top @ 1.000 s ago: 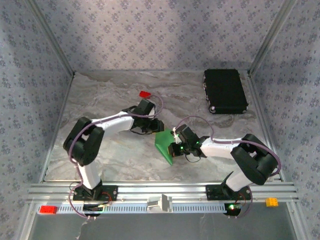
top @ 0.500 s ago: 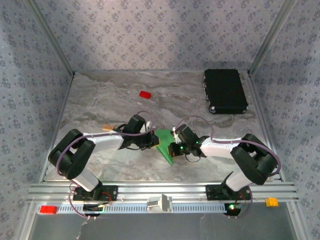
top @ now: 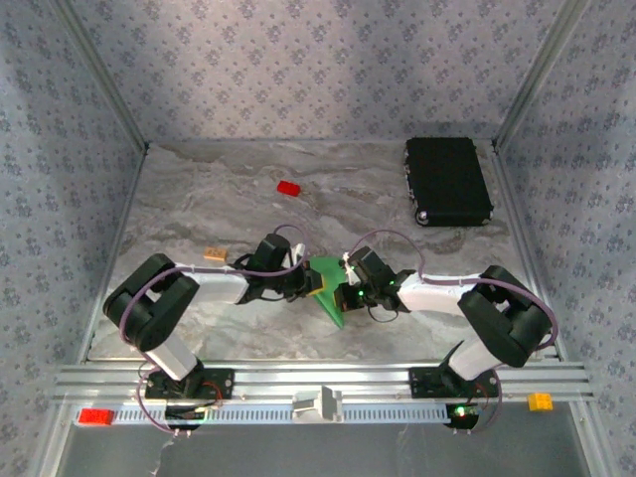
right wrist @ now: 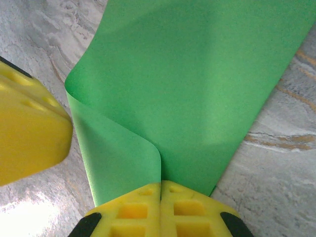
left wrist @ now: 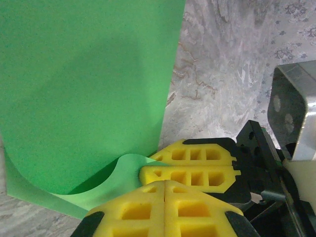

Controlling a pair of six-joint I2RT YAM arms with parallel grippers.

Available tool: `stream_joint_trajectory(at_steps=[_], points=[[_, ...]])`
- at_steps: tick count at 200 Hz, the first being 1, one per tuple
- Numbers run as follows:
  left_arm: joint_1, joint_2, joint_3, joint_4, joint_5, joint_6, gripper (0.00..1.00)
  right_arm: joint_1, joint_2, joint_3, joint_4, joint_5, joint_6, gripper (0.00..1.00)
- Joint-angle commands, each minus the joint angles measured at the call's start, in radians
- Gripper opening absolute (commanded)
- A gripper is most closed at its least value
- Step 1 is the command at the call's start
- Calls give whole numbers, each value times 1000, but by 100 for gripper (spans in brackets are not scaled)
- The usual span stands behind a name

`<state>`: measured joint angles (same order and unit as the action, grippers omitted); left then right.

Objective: Fold a paper plane with a square sheet of paper (pick it up from the middle)
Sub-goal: Third fold the triangle at the center of the table.

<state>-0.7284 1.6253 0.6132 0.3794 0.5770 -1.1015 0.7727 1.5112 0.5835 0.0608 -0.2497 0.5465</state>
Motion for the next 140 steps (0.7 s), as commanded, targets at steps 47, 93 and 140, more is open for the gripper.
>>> stream_joint_trajectory(at_steps=[47,93,140], points=[[-17,16,-22,35,22,5,2,-2,23,14,-65,39,6,3],[-17,59,-19,38,14,18,2,-3,25,7,-60,38,10,4],[-16,107,-21,21,-15,34,2,-1,21,5,-55,36,13,4]])
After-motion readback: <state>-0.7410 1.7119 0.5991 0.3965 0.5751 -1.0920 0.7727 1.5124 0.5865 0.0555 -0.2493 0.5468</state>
